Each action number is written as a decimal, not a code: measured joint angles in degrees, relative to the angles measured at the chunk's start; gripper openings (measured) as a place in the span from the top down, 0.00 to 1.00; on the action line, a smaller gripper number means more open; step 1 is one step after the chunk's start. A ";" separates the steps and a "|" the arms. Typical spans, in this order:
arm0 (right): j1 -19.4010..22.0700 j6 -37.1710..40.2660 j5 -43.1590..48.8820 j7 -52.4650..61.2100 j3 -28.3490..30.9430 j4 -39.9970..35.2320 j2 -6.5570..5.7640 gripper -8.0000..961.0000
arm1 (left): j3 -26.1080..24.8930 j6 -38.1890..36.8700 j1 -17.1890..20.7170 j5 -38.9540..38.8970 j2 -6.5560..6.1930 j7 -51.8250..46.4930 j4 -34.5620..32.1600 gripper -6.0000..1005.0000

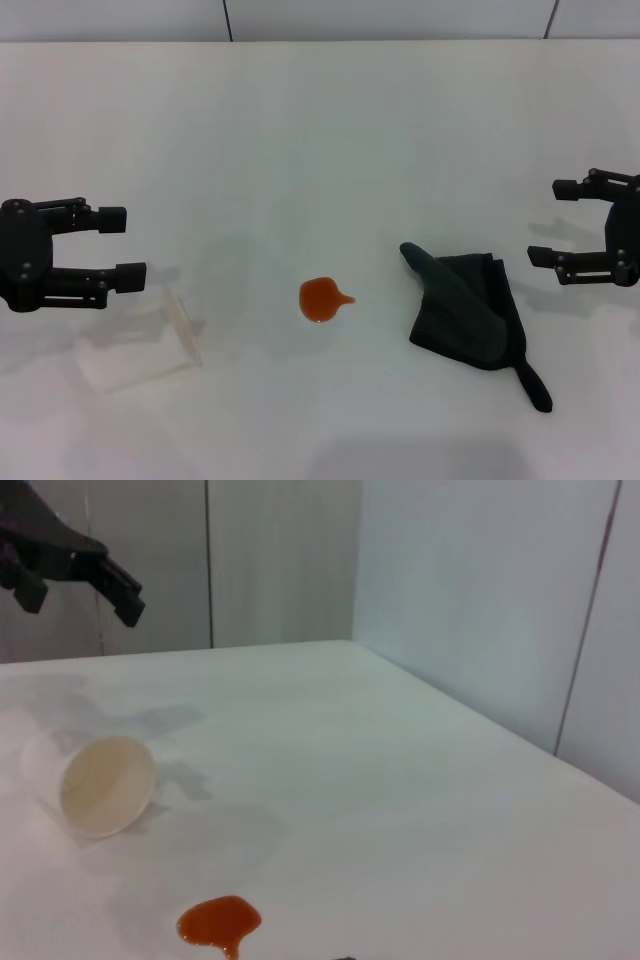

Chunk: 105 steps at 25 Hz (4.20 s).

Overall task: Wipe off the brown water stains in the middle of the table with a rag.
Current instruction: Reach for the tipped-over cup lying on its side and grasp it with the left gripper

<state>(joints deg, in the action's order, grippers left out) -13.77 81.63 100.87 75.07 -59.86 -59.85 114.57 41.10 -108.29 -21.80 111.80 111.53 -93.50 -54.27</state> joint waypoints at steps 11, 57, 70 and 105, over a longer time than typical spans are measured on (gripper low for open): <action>0.15 -0.07 -0.46 -0.46 -0.05 0.43 0.29 0.09 | 0.11 0.00 -1.74 1.58 -1.21 -1.78 0.16 0.12; 0.07 -3.15 -7.45 -2.04 -3.80 2.91 0.65 0.09 | 1.46 -2.28 -13.17 27.31 -4.82 -10.21 0.30 0.12; 0.19 -3.14 -7.93 -2.04 -4.24 2.90 0.65 0.09 | 6.38 1.76 -12.85 27.59 -2.15 -9.55 0.41 0.12; 0.07 -3.68 -8.25 -2.21 -4.65 3.21 0.65 0.09 | 10.43 5.48 -13.41 29.40 -1.19 -8.81 2.69 0.12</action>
<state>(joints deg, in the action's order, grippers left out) -13.70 77.95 92.63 72.86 -64.51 -56.64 115.22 51.53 -102.81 -35.21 141.20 110.34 -102.30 -51.58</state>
